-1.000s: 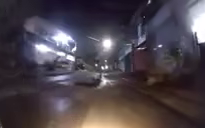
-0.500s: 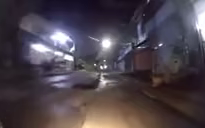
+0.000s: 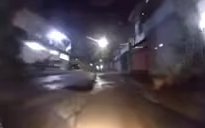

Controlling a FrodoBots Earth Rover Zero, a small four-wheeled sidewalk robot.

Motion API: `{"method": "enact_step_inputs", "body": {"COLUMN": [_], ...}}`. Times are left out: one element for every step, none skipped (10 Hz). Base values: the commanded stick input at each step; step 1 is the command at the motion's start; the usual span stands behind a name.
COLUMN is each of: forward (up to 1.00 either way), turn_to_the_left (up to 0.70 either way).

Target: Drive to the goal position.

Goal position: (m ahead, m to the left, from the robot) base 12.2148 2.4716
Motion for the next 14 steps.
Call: {"method": "enact_step_inputs", "body": {"forward": [0.7, 0.7, 0.7, 0.7, 0.7, 0.7, 0.7, 0.7, 0.7, 0.7, 0.7, 0.7, 0.7, 0.7], "turn_to_the_left": [0.0, 0.0, 0.0, 0.0, 0.0, 0.0, 0.0, 0.0, 0.0, 0.0, 0.0, 0.0, 0.0, -0.21]}}
